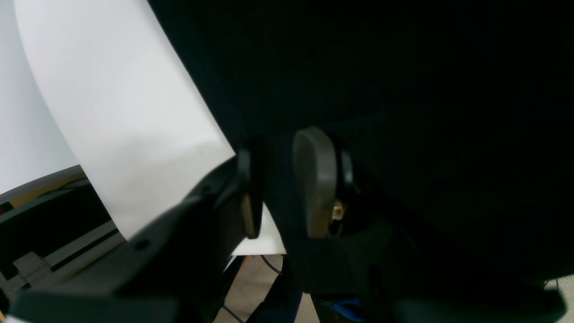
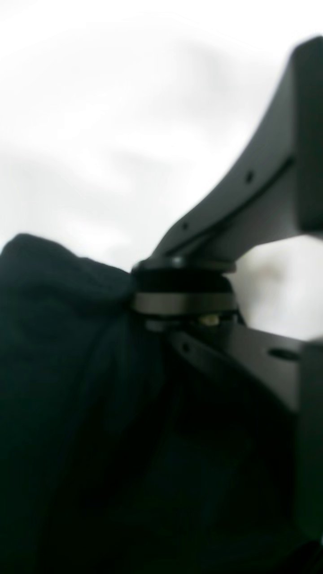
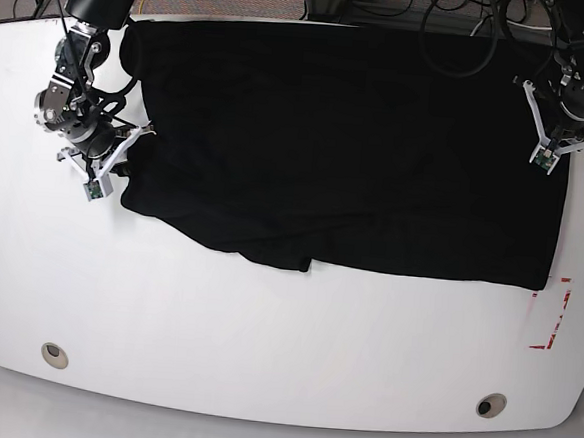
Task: Fold the T-shirt properly
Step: 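Release the shirt edge and move the right gripper along the shirt side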
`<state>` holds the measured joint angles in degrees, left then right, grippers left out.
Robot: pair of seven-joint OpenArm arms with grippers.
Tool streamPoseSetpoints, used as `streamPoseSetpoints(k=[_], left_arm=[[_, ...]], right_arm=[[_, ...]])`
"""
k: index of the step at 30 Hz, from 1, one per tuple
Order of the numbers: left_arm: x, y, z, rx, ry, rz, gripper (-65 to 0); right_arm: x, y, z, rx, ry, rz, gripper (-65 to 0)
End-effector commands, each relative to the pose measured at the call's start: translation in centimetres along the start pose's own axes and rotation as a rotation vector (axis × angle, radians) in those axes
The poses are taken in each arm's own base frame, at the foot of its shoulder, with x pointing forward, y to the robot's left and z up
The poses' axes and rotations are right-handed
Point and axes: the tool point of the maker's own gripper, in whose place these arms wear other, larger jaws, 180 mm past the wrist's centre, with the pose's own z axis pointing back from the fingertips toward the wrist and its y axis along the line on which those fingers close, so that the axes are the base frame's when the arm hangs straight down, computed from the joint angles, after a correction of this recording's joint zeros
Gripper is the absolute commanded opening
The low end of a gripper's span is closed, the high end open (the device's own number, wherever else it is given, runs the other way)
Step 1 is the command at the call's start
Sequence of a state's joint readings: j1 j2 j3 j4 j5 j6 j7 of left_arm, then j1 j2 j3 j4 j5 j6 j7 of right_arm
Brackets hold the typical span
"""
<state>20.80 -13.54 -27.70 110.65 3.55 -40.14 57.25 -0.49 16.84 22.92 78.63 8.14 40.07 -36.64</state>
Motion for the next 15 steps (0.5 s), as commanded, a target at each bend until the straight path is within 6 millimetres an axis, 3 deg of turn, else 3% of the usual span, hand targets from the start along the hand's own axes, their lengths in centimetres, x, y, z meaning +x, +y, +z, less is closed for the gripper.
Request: streamPoseSetpoints(k=[1, 15], left_arm=[[0.6, 1.0, 0.5, 0.031, -0.021, -0.010, -51.0], [0.6, 0.8, 0.3, 0.025, -0.018, -0.012, -51.0]], right_arm=[[1.1, -1.2, 0.6, -0.018, 0.009, 0.074, -59.0], [3.5, -4.2, 1.7, -0.056, 0.043, 0.247, -58.7]])
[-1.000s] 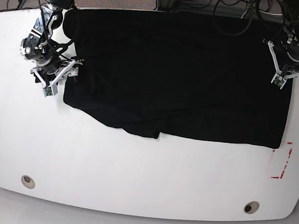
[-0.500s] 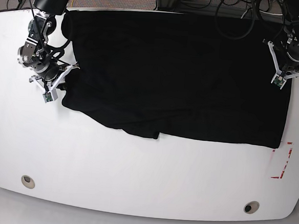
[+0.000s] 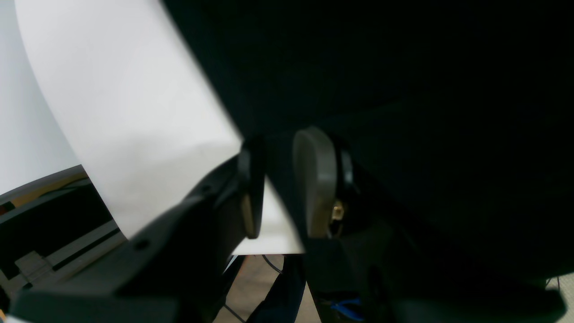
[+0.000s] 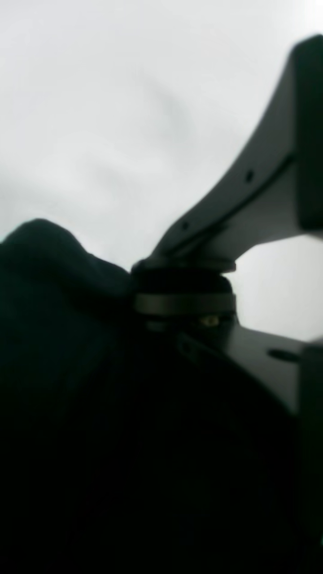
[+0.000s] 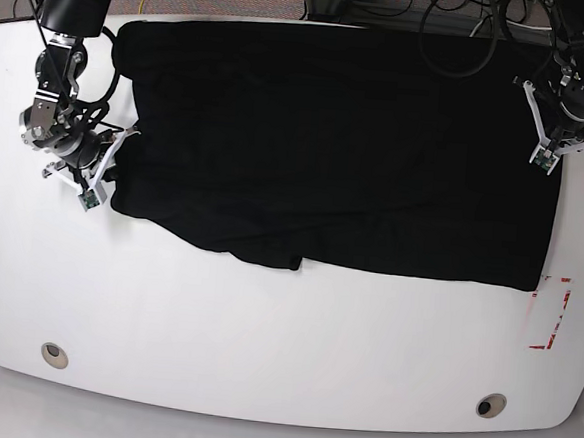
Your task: Fold the T-shirt properly
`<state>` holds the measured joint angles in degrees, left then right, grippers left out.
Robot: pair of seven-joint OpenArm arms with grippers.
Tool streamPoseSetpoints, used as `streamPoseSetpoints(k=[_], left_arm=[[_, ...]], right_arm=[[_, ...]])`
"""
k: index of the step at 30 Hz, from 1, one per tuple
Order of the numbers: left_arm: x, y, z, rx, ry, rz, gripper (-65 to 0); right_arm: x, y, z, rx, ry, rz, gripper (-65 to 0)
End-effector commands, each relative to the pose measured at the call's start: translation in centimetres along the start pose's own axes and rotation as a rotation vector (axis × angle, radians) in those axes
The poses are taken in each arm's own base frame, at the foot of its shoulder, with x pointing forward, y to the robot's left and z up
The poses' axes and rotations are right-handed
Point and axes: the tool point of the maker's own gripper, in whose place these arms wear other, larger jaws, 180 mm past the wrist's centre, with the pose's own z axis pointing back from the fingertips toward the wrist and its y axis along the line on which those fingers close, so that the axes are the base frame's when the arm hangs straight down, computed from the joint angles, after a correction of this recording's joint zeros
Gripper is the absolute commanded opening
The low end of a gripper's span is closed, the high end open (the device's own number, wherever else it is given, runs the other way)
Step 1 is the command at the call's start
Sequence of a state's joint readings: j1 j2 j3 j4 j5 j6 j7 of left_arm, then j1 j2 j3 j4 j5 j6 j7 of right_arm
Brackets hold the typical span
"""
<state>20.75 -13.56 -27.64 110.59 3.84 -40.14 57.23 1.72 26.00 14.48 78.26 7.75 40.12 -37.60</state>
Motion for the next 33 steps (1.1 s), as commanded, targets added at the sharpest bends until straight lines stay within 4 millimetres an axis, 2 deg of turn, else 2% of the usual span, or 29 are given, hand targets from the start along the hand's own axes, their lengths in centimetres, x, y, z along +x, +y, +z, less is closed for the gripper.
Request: streamPoseSetpoints(k=[1, 9, 14, 17, 21, 26, 28, 30, 33], left_arm=[[0.6, 0.8, 0.3, 0.022, -0.021, -0.010, -51.0], [1.2, 1.1, 0.3, 0.029, -0.036, -0.006, -51.0], [1.6, 1.4, 0.3, 0.037, -0.045, -0.005, -51.0], [1.7, 1.5, 0.3, 0.039, -0.047, -0.005, -51.0], [1.7, 1.6, 0.4, 0.041, -0.047, -0.006, -51.0], [1.8, 1.6, 0.4, 0.041, -0.048, -0.006, -51.0], [1.8, 1.6, 0.4, 0.041, -0.048, -0.006, -51.0], [1.9, 1.7, 0.4, 0.043, -0.050, -0.005, -51.0], [2.6, 2.3, 0.5, 0.058, -0.070, 0.005, -51.0]], right_arm=[[2.6, -2.4, 1.1, -0.045, -0.044, 0.064, -58.7], [4.6, -2.6, 1.2, -0.041, -0.091, 0.125, -58.7], [7.0, -2.3, 1.0, -0.041, -0.151, 0.175, -58.7], [7.0, -2.7, 0.5, -0.067, -0.128, 0.214, -58.7], [7.4, -2.4, -1.1, -0.078, -0.130, 0.215, -58.7], [7.4, -3.6, -1.1, -0.112, -0.147, 0.194, -57.7], [7.5, -3.5, -1.1, -0.113, -0.160, 0.171, -54.2], [7.5, -3.8, -1.0, -0.122, -0.170, 0.148, -48.0], [7.4, -4.7, -0.5, -0.145, -0.182, 0.114, -34.7]])
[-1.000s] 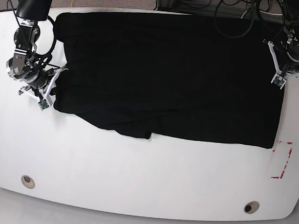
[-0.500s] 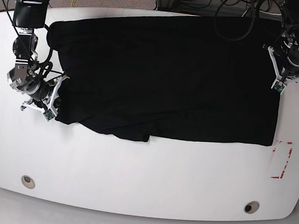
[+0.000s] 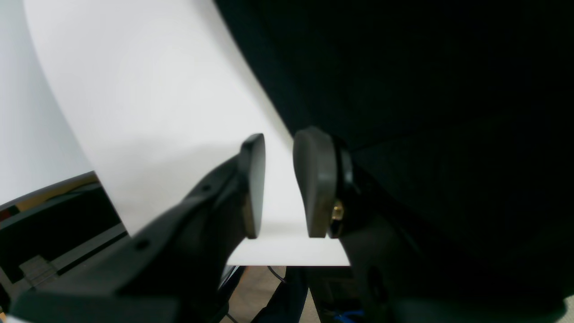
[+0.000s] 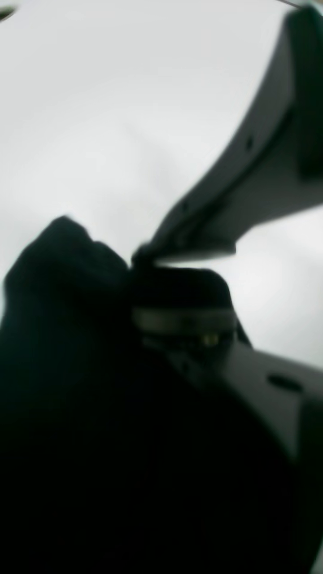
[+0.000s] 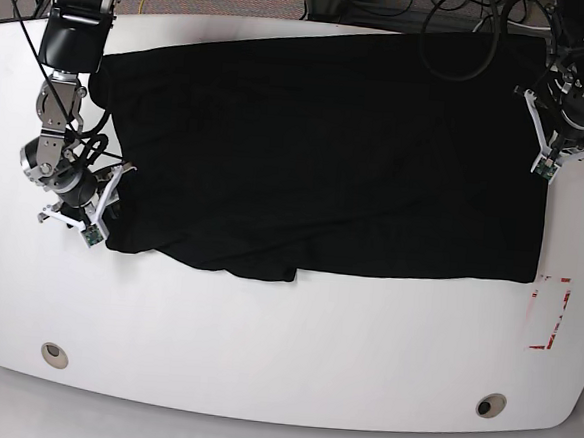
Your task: Fold the T-shirt properly
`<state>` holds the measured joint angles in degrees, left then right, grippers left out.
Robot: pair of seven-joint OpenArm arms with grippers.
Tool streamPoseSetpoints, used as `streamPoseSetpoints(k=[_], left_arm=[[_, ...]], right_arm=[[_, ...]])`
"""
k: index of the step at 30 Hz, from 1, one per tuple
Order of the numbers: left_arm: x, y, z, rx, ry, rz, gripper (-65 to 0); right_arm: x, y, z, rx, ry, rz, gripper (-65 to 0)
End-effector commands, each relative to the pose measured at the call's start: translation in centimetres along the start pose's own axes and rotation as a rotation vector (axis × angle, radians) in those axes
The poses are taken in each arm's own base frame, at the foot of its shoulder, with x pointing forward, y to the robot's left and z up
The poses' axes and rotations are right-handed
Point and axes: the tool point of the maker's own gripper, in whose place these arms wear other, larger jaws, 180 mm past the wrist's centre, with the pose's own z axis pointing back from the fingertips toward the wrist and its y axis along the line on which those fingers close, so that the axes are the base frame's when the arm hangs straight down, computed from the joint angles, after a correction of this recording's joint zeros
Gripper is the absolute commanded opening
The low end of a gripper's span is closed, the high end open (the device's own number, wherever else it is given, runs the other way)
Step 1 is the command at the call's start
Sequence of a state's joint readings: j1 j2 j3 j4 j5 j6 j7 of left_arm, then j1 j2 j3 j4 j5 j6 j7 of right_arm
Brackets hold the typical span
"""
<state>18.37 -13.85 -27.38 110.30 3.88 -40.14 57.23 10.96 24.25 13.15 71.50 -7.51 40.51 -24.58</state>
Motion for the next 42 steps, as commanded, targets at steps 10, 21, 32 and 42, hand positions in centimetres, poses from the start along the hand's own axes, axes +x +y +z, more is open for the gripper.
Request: streamPoseSetpoints(k=[10, 21, 32, 42], left_arm=[[5.4, 4.3, 1.0, 0.105, -0.137, 0.037, -50.8], [9.1, 9.2, 1.4, 0.178, -0.217, 0.227, -25.7], [11.1, 12.3, 1.8, 0.202, -0.239, 0.319, -24.2], [11.0, 12.3, 1.7, 0.201, -0.240, 0.320, -24.2]], right_arm=[[2.7, -2.8, 2.4, -0.081, -0.143, -0.092, -12.7], [5.9, -3.4, 2.3, -0.076, -0.216, -0.186, -12.5], [9.6, -5.1, -1.1, -0.025, -0.282, -0.318, -12.5], [8.0, -4.2, -4.6, 0.027, -0.275, -0.415, -12.5]])
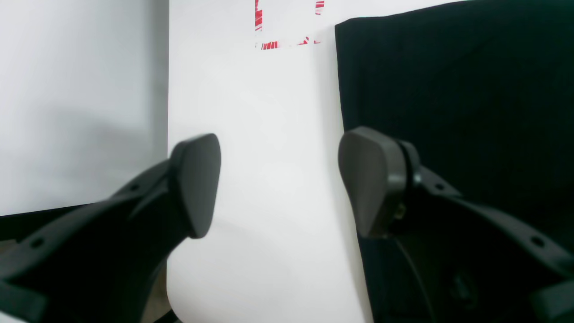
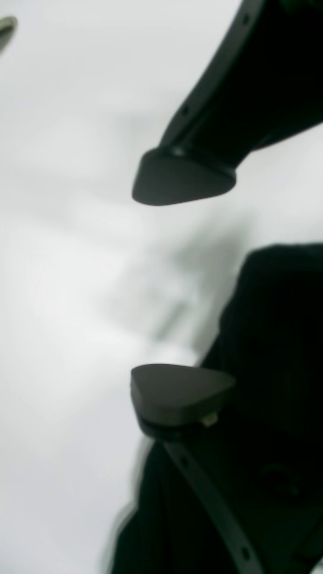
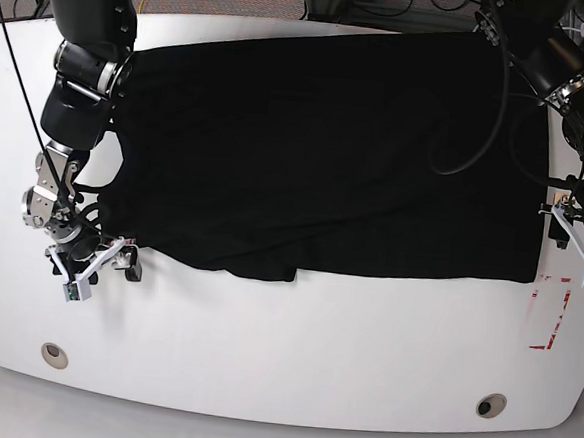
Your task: Fold the T-shirt properly
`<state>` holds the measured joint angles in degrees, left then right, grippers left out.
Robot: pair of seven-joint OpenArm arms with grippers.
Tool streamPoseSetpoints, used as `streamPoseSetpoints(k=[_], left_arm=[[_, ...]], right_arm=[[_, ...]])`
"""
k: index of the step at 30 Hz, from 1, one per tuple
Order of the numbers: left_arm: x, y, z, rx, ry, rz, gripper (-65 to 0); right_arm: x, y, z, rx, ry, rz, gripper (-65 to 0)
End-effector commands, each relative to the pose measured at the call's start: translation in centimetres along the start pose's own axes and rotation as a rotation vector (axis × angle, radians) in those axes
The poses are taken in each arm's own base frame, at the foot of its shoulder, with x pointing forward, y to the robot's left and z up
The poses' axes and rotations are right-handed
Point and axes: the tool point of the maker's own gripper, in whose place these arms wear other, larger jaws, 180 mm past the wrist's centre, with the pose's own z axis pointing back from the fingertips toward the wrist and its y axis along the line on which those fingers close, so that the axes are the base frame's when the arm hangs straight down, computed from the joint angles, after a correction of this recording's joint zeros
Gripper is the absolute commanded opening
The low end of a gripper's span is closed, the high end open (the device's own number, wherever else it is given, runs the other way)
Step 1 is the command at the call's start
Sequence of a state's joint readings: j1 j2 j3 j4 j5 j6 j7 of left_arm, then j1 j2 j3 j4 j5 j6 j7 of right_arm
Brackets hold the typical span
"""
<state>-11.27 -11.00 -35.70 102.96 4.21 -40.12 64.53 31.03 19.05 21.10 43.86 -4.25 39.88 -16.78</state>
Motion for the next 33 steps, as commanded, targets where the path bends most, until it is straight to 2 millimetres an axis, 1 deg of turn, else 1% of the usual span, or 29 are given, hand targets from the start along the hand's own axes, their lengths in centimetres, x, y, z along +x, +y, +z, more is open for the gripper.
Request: streamPoseSetpoints(k=[1, 3, 4, 6, 8, 11, 14, 18, 19, 23, 26, 28, 30, 32, 33], left_arm=[[1.2, 1.1, 0.5, 0.026, -0.041, 0.002, -24.2], [1.2, 1.1, 0.5, 0.027, -0.041, 0.001, -24.2], [1.2, 1.3, 0.5, 0.031, -0.040, -0.002, -24.2], [1.1, 2.0, 0.7, 0.046, -0.038, -0.010, -24.2], [1.1, 2.3, 0.7, 0.052, -0.035, -0.014, -24.2], [0.9, 2.2, 0.5, 0.046, -0.027, -0.012, -24.2], [0.8, 2.5, 0.4, 0.049, -0.024, -0.014, -24.2], [0.8, 2.9, 0.5, 0.057, -0.023, -0.019, -24.2], [0.8, 2.9, 0.5, 0.057, -0.023, -0.019, -24.2], [0.8, 2.9, 0.5, 0.059, -0.022, -0.020, -24.2], [0.7, 2.9, 0.3, 0.054, -0.018, -0.017, -24.2], [0.5, 2.7, -0.1, 0.042, -0.008, -0.011, -24.2], [-0.1, 2.3, -0.8, 0.019, 0.014, -0.003, -24.2], [0.0, 2.1, -1.4, 0.002, 0.015, 0.011, -24.2], [0.4, 2.1, -1.7, -0.006, 0.004, 0.019, -24.2]], right_arm=[[1.5, -0.5, 0.0, -0.005, -0.062, 0.001, -12.5], [0.4, -0.3, 0.0, -0.003, -0.045, -0.005, -12.5], [-0.9, -0.2, 0.1, -0.002, -0.024, -0.009, -12.5], [-2.2, -0.1, 0.4, -0.003, -0.004, -0.008, -12.5], [-3.3, 0.0, 0.8, -0.005, 0.009, -0.002, -12.5], [-4.1, 0.1, 1.3, -0.010, 0.014, 0.011, -12.5], [-5.9, 1.2, 1.9, -0.001, 0.039, 0.027, -12.5], [-6.6, 1.6, 3.0, -0.012, 0.062, 0.073, -12.5], [-6.8, 2.0, 3.2, -0.010, 0.066, 0.084, -12.5], [-7.1, 3.1, 3.6, -0.003, 0.065, 0.103, -12.5], [-7.3, 3.3, 3.7, -0.002, 0.069, 0.104, -12.7], [-7.4, 3.4, 3.7, 0.000, 0.070, 0.102, -14.7], [-7.4, 3.5, 3.6, 0.002, 0.069, 0.100, -19.2], [-7.4, 3.6, 3.6, 0.003, 0.069, 0.101, -25.8], [-7.4, 3.6, 3.6, 0.003, 0.069, 0.101, -30.4]])
